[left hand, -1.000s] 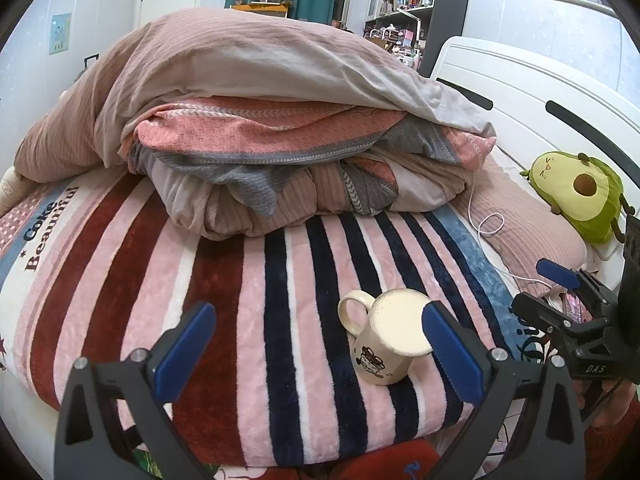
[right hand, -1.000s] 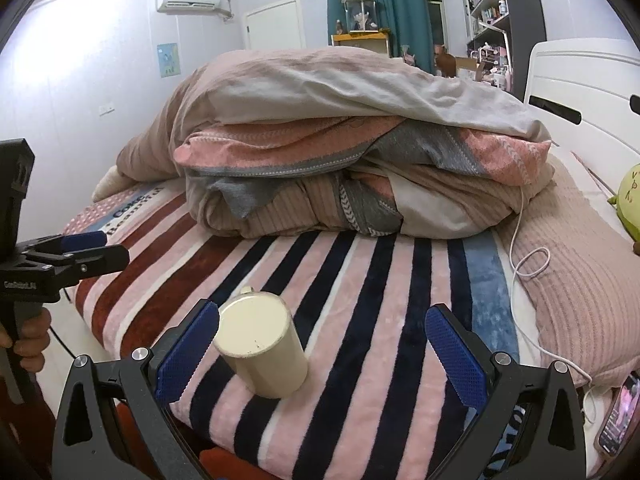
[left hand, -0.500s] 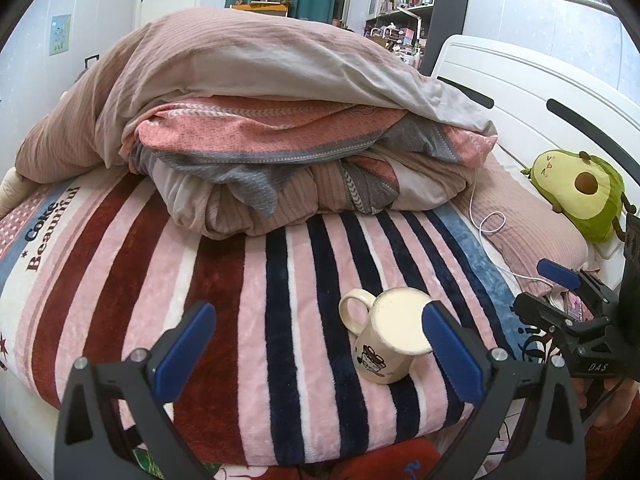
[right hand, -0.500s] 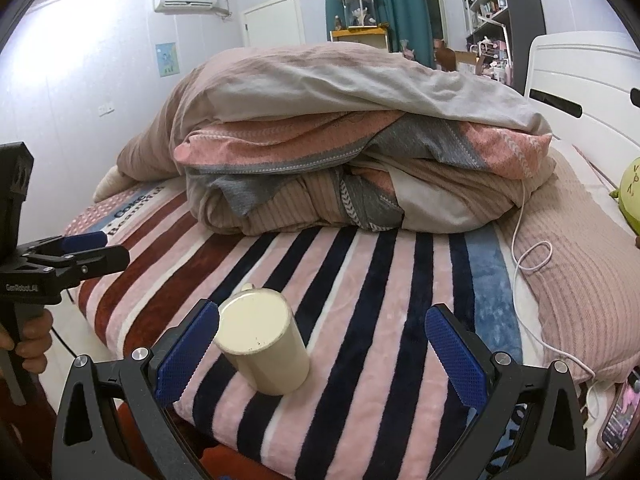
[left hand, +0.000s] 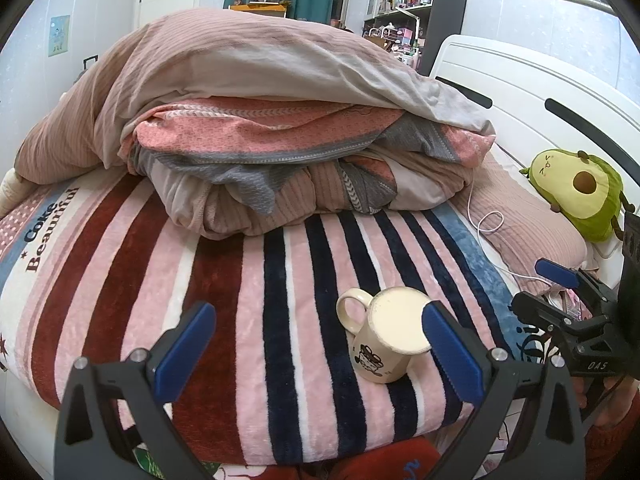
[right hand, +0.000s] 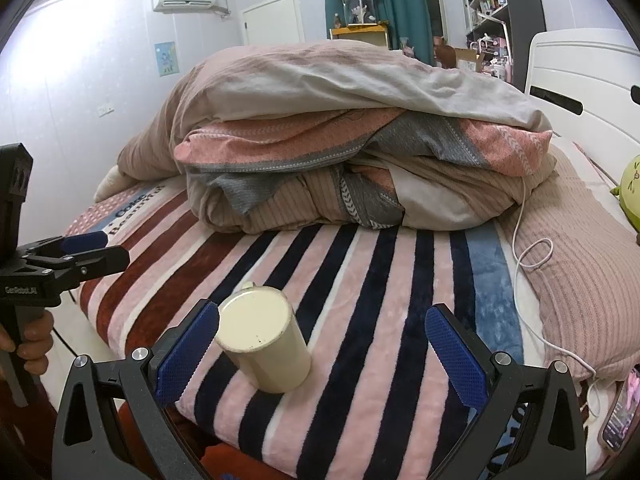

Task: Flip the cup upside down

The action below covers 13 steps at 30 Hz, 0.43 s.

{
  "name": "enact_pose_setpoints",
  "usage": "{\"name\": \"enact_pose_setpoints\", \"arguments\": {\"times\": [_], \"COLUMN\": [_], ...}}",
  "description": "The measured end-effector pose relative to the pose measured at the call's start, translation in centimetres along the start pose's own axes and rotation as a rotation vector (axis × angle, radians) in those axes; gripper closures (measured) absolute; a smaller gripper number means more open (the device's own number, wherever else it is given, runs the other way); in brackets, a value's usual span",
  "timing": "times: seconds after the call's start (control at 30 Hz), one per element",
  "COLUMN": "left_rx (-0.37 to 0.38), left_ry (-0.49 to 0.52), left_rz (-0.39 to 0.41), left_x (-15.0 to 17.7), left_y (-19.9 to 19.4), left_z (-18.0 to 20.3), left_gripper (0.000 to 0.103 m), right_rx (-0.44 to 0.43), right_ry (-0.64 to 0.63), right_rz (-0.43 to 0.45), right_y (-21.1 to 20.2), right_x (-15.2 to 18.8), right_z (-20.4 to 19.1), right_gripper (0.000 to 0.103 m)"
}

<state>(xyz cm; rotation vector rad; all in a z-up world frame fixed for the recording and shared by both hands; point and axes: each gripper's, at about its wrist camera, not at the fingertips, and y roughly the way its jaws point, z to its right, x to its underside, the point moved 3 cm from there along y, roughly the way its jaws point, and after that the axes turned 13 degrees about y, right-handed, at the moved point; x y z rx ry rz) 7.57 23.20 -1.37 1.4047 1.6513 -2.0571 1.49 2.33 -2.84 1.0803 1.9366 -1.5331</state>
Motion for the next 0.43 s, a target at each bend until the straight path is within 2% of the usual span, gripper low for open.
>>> {"name": "enact_pose_setpoints", "arguments": {"times": [0.43], "left_rx": [0.002], "left_ry": [0.004], "left_rz": [0.0], "left_x": [0.18], "left_y": [-0.1], "left_z": [0.0], "left_gripper": [0.001], "right_rx": [-0.007], "right_ry": [-0.005], "right_rz": [-0.009], "right_y": [-0.04], "right_x": [-0.16], "right_z": [-0.12], "right_gripper": [0.0]}}
